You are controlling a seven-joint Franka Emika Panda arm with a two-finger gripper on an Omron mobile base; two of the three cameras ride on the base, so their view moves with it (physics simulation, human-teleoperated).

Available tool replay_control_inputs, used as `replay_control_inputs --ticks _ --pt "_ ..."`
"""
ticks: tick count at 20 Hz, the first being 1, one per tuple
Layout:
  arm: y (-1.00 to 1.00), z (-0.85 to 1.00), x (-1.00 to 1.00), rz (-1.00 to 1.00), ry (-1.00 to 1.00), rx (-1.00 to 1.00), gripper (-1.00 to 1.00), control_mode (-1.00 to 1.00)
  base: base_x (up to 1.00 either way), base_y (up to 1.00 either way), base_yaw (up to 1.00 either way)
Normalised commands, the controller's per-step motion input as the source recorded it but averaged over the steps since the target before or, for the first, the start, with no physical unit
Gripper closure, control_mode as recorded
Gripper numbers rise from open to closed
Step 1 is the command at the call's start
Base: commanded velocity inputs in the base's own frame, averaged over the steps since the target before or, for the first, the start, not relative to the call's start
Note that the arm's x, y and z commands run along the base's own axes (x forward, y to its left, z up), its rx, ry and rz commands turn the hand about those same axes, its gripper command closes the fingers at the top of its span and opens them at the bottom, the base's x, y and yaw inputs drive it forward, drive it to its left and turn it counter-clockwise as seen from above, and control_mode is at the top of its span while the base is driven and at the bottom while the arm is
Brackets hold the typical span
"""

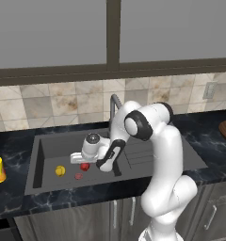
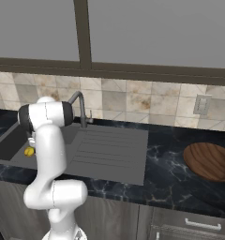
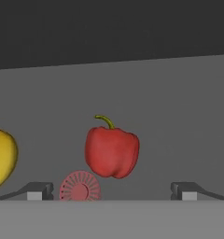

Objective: Remove the lemon and bell pepper from the sink. Then move the bowl and cup from the counter to the sink for washing.

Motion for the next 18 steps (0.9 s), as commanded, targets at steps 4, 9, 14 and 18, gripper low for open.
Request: replay_control_inputs --ticks 4,9,14,18 --pt "0.0 -0.07 0.07 0.0 0.0 0.0 -1.0 -1.0 0.0 0.0 0.0" --pt "0.0 -0.07 0.08 0.0 0.0 0.0 -1.0 -1.0 0.0 0.0 0.0" --pt "0.0 -0.08 0.07 0.0 0.0 0.0 -1.0 -1.0 0.0 0.0 0.0" --pt "0.0 -0.09 0.07 0.0 0.0 0.0 -1.0 -1.0 0.0 0.0 0.0"
